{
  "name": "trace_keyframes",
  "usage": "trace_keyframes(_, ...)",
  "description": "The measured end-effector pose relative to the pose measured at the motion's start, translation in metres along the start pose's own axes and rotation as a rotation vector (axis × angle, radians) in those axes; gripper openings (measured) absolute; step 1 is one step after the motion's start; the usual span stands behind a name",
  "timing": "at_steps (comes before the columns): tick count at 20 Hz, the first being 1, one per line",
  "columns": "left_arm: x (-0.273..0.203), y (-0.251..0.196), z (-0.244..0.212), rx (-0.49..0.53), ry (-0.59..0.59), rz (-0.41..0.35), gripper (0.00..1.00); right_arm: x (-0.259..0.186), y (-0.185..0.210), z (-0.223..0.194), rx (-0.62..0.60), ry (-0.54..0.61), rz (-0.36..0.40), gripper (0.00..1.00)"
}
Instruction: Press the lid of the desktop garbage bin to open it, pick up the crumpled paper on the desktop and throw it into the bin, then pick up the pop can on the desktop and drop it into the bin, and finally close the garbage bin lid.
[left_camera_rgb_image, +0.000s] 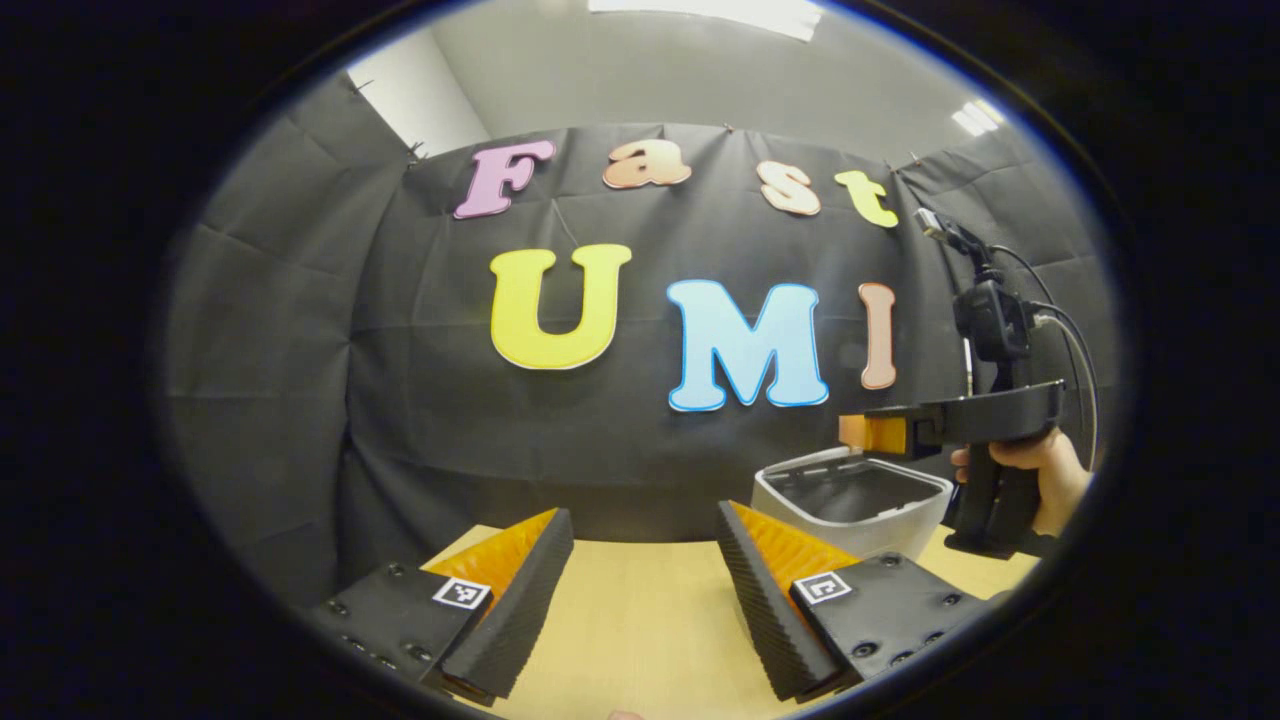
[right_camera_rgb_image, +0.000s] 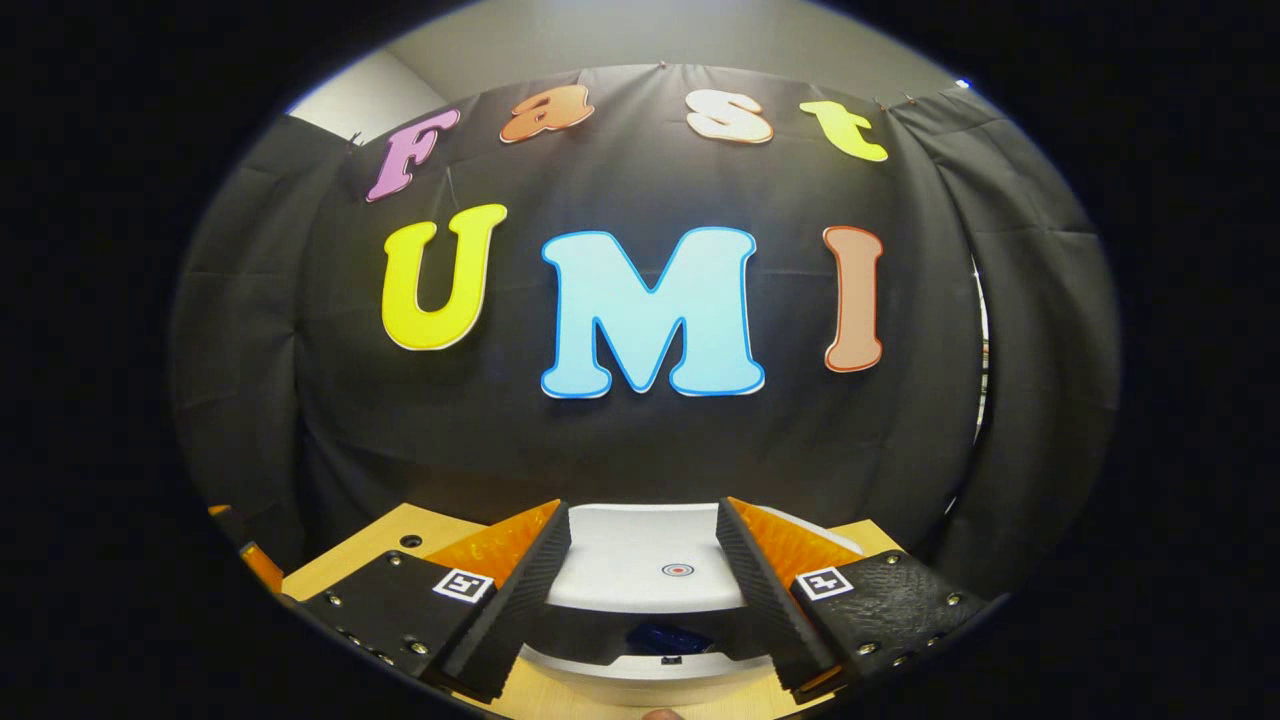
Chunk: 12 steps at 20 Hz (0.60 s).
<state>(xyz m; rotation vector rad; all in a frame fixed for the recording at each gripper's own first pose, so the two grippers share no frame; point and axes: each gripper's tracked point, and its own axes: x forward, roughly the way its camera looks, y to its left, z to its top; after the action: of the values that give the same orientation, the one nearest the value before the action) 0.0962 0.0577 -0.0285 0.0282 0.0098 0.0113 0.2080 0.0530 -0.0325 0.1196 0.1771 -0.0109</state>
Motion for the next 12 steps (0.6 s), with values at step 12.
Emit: trace_keyframes(12,0.003,0.006,-0.010,0.001,0.016,0.011,0.96,0.013,-0.008,-0.033,0.023,0.001,-0.021,0.95)
